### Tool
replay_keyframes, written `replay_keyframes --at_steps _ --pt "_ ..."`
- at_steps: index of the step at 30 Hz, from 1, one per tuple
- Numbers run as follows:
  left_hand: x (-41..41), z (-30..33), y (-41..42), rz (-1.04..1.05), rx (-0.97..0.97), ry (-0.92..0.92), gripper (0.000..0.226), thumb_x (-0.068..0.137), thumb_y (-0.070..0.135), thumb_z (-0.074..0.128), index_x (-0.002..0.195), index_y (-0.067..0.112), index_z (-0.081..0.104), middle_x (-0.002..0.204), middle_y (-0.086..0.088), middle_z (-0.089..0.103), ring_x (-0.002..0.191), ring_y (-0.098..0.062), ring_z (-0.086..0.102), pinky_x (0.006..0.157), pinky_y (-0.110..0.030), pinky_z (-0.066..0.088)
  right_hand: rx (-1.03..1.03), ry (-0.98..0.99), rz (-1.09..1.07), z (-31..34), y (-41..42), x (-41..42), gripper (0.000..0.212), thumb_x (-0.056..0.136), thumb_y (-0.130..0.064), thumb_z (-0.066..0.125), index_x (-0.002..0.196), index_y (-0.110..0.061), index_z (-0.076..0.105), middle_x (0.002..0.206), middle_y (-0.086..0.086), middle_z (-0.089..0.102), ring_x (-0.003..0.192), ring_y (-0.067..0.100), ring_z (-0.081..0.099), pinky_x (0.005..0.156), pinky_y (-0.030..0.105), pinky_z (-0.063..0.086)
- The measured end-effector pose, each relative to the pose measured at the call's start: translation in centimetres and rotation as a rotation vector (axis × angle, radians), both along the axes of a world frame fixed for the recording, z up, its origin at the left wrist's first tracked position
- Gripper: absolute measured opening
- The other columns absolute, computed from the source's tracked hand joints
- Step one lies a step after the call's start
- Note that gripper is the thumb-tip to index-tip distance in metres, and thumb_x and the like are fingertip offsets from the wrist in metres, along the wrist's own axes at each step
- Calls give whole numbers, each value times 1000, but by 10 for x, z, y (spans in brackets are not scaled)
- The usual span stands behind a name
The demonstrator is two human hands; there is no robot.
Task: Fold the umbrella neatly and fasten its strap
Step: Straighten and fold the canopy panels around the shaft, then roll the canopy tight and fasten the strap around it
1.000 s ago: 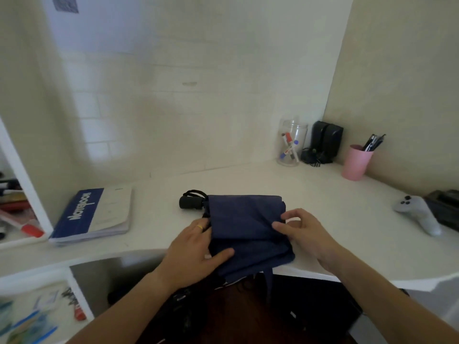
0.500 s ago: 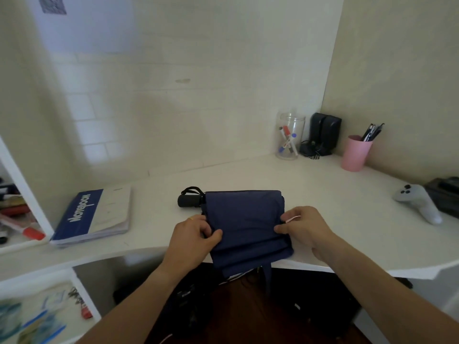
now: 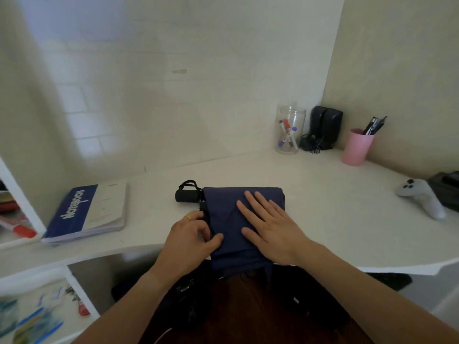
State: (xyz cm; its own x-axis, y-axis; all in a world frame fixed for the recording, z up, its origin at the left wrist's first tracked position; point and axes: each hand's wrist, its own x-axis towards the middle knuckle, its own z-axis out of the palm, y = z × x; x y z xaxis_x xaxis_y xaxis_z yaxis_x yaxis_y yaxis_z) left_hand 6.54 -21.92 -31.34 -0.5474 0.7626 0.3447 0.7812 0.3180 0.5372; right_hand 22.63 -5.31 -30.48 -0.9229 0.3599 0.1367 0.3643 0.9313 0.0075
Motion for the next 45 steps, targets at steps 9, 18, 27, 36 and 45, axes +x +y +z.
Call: replay_keyframes --at_steps 9,18,27,36,45 --pt "7 13 16 -296 -111 403 64 103 57 24 160 31 22 169 9 16 157 -7 3 128 -38 15 -35 -52 15 -3 -2 5 78 88 -65 -5 159 -31 -10 165 -4 -24 152 16 -24 126 39 -6" --pt "-14 4 -6 -304 -468 499 78 96 76 12 160 36 -6 167 18 -11 153 0 -13 128 -32 -1 -169 -184 39 9 0 38 84 87 -71 -5 159 -28 -9 165 -14 -18 151 2 -18 127 32 -1" --pt "-12 5 -7 -309 -442 499 77 96 73 12 161 34 0 169 16 -4 155 -2 -7 127 -32 -3 -259 191 -122 94 49 -23 39 89 -50 65 121 -29 66 111 -12 68 107 16 63 91 32 49" --pt "-14 9 -8 -345 -452 473 75 96 75 12 160 39 -4 168 17 -6 154 -1 -9 127 -33 -4 -415 -176 29 85 81 -45 39 83 -33 76 119 -20 71 112 -4 74 99 15 68 95 41 55" --pt "-20 54 12 -336 -388 386 73 93 76 17 94 30 73 101 12 71 92 -5 64 85 -37 55 35 170 128 46 56 -19 40 84 -37 71 120 -24 59 114 -4 63 102 18 57 84 36 49"
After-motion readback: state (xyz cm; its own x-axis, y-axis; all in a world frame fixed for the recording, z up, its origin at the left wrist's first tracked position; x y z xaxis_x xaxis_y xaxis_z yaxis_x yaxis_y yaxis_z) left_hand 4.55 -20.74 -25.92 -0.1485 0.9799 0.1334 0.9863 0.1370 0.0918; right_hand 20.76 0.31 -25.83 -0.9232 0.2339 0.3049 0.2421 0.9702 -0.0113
